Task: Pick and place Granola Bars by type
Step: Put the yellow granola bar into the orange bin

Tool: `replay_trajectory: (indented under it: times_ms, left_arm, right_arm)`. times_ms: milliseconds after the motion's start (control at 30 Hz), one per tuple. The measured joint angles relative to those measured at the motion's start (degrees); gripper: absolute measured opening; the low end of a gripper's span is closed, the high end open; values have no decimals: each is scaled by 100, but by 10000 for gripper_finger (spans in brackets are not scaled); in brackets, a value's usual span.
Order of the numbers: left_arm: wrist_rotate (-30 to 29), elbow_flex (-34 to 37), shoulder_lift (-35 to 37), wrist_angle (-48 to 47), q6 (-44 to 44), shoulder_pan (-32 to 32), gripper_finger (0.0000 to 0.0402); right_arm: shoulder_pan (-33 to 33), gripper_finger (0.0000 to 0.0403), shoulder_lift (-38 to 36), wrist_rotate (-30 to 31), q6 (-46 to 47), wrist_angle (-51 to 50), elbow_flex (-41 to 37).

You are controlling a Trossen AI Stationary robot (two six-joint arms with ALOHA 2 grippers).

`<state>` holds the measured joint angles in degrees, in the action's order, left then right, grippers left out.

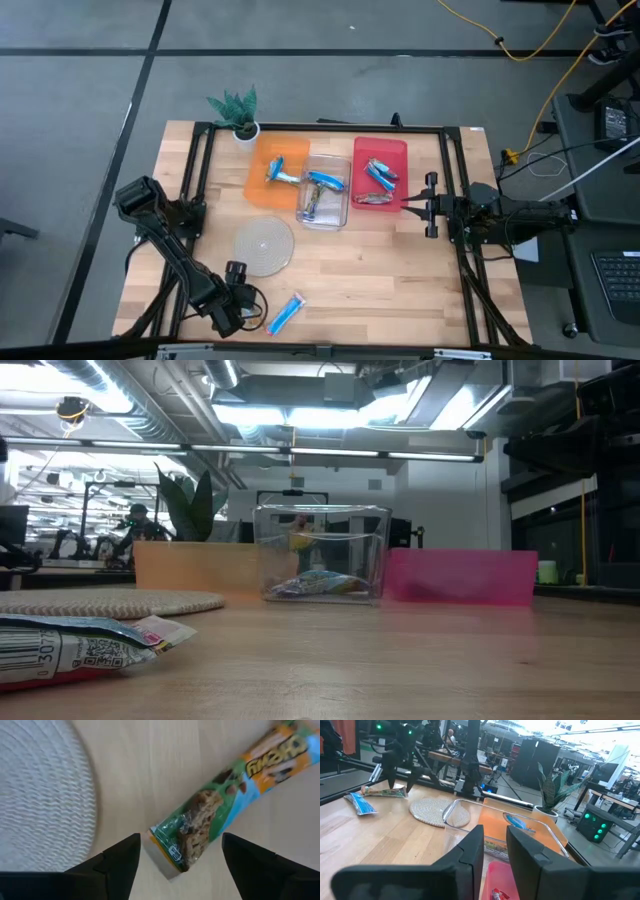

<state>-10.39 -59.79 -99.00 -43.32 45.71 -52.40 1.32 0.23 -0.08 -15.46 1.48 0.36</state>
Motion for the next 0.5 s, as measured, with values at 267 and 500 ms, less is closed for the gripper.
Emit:
replay_trajectory:
  times_ms: [267, 500]
  left_arm:
    - [284, -2, -358, 14, -168, 0, 271]
    - [356, -17, -407, 27, -199, 71, 257]
  right_arm:
    - [0, 87, 0, 0, 0, 0, 1]
    - [1, 87, 0, 0, 0, 1, 1]
